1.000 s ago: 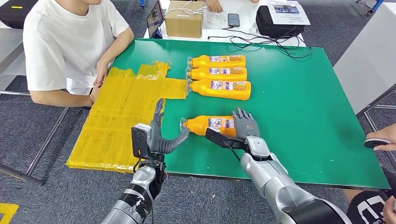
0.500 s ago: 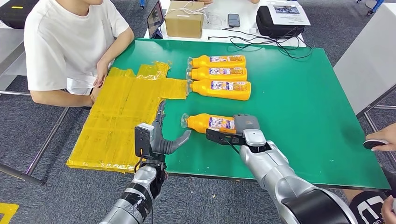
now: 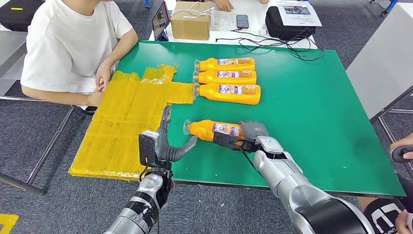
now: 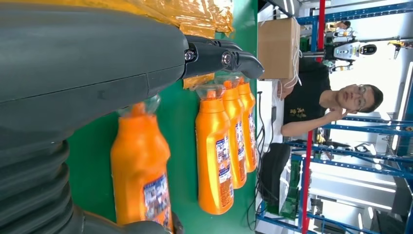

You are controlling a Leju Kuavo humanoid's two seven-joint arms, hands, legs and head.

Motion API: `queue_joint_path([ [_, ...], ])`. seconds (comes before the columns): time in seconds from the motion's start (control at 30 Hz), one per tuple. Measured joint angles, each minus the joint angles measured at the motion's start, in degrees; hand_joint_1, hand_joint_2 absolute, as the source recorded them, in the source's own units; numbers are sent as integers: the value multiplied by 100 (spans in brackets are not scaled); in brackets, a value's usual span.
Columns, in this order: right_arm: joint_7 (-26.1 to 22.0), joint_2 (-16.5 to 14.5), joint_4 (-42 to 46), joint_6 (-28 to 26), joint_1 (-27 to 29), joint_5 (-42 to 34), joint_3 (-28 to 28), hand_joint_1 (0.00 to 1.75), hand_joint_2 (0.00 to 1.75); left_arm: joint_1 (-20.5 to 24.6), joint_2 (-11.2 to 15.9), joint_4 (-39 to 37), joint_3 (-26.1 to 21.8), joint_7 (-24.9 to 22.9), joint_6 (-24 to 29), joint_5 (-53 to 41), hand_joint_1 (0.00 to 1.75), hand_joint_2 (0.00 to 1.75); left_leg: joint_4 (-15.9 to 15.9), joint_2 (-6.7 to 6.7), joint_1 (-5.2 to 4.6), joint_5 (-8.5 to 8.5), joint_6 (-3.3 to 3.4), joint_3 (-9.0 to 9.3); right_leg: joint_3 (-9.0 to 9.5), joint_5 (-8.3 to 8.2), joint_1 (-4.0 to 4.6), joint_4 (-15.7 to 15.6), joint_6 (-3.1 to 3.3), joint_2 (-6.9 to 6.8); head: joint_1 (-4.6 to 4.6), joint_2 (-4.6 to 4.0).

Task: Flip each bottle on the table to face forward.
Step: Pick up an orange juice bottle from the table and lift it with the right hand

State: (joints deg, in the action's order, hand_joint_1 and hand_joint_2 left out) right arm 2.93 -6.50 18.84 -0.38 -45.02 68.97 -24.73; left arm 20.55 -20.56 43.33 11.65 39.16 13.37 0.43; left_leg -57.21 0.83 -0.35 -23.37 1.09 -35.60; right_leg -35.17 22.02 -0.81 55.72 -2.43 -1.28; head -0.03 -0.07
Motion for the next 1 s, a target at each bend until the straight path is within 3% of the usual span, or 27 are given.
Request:
queue_joint_path([
  [0.1, -1092, -119, 13, -474, 202, -1016, 466, 175, 175, -122, 11, 115, -107, 82, -13, 156, 0, 175, 1, 7, 2, -1, -1, 4, 0, 0, 5, 1, 1, 4, -1, 0],
  [0.23, -1756, -266, 118, -734, 441, -1719, 856, 175, 175, -275, 45, 409, -261, 34, -113, 400, 0, 175, 2, 4, 7, -1, -2, 4, 0, 1, 8, 1, 2, 4, -2, 0],
  [0.63, -1949, -394, 254, -758, 629, -1904, 1239, 175, 175, -406, 92, 732, -446, -7, -168, 479, 0, 175, 1, 1, -1, 0, 0, 2, 2, 0, -2, 0, 0, 3, -1, 0],
  [0.77, -2314, -409, 341, -769, 722, -2426, 1402, 175, 175, -433, 94, 769, -485, -104, -302, 607, 0, 175, 1, -1, 0, 0, 0, 2, 2, 0, 0, 1, 0, 3, -1, 0],
  [0.87, -2574, -421, 522, -837, 919, -3059, 1574, 175, 175, -523, 109, 892, -515, -186, -563, 829, 0, 175, 2, -1, 1, 0, -1, 0, 1, 1, 0, 1, 1, 2, -1, 0],
  [1.0, -2824, -425, 795, -861, 1185, -3899, 1832, 175, 175, -749, 168, 1246, -631, -305, -1475, 1566, 0, 175, 2, -1, 1, -3, -1, -4, -2, 2, 0, 1, 1, 1, -1, 0],
])
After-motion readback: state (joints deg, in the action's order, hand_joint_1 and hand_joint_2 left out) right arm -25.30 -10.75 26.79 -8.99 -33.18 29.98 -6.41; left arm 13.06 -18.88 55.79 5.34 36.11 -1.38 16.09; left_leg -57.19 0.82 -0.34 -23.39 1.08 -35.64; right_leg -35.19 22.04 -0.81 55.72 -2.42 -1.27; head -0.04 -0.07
